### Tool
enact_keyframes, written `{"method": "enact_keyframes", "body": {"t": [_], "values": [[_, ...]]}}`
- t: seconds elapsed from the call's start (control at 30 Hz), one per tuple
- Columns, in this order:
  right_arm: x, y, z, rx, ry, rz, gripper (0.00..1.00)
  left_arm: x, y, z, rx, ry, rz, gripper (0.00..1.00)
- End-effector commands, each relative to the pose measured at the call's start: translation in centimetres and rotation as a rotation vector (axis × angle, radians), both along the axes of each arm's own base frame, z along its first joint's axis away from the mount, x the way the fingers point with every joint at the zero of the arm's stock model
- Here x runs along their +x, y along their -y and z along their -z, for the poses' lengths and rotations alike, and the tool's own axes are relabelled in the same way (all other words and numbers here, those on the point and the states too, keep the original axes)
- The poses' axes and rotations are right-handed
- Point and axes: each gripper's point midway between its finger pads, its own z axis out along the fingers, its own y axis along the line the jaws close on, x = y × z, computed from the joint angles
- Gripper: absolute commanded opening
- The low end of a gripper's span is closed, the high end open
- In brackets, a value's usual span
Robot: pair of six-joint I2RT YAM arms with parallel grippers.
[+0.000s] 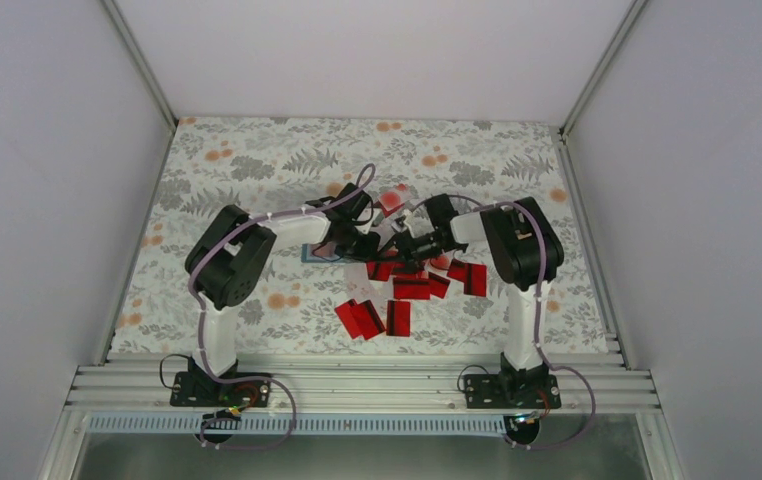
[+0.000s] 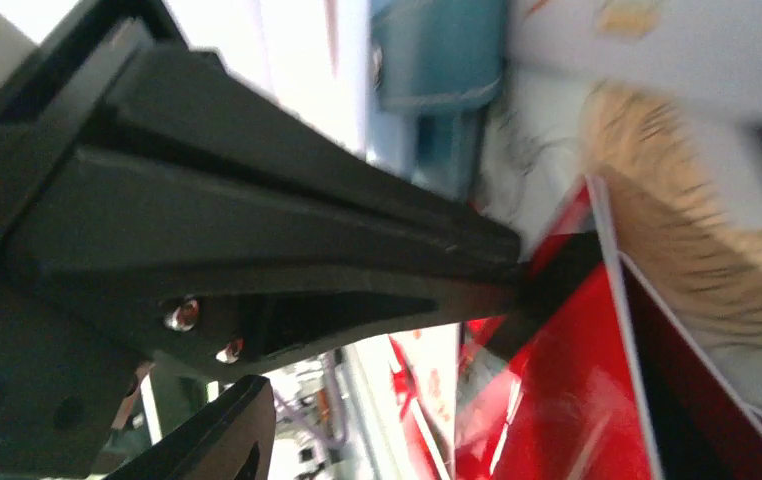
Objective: Put the credit cards into the card holder
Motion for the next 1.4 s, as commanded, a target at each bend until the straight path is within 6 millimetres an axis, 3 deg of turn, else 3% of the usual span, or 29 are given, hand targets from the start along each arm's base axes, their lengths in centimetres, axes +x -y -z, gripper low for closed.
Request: {"method": "enact_keyframes", "body": {"t": [0.0,0.2,0.37,0.57,0.77,0.87,1.13,1.37], "values": [[-1.6,-0.5,0.1,0.030,-0.080,-0.033,0.56,-1.7,-1.9,4.9,0.114,-0.075,0.008,0.02],[-1.1,-0.2,0.6,-0.053,-0.043,-0.010,0.49,-1.5,-2.0,4.8,0.109,-0.076,0.006,0.02],[-0.6,0.3,2.1,-0.139,-0.034,0.019,0.35,-1.4,-2.1,4.2,0.088,-0.082,-0.005,0.02],[-1.0,0.8,3.7,-0.176,-0.057,0.028,0.06,-0.1,-2.0,1.0,0.025,-0.045,-0.041,0.02],[-1.0,0.9,3.1,-0.176,-0.034,0.020,0.04,0.8,-2.5,-2.1,0.015,0.014,-0.060,0.03],[-1.0,0.8,1.6,-0.153,-0.004,0.007,0.04,1.6,-3.5,-4.6,0.003,0.058,-0.085,0.08],[1.0,-0.5,-5.4,-0.042,0.114,-0.003,0.04,2.3,-6.0,-12.6,-0.169,0.207,-0.064,0.42],[2.0,-1.9,-12.9,0.108,0.208,-0.033,0.04,1.8,-8.2,-19.6,-0.437,0.316,0.032,0.51]]}}
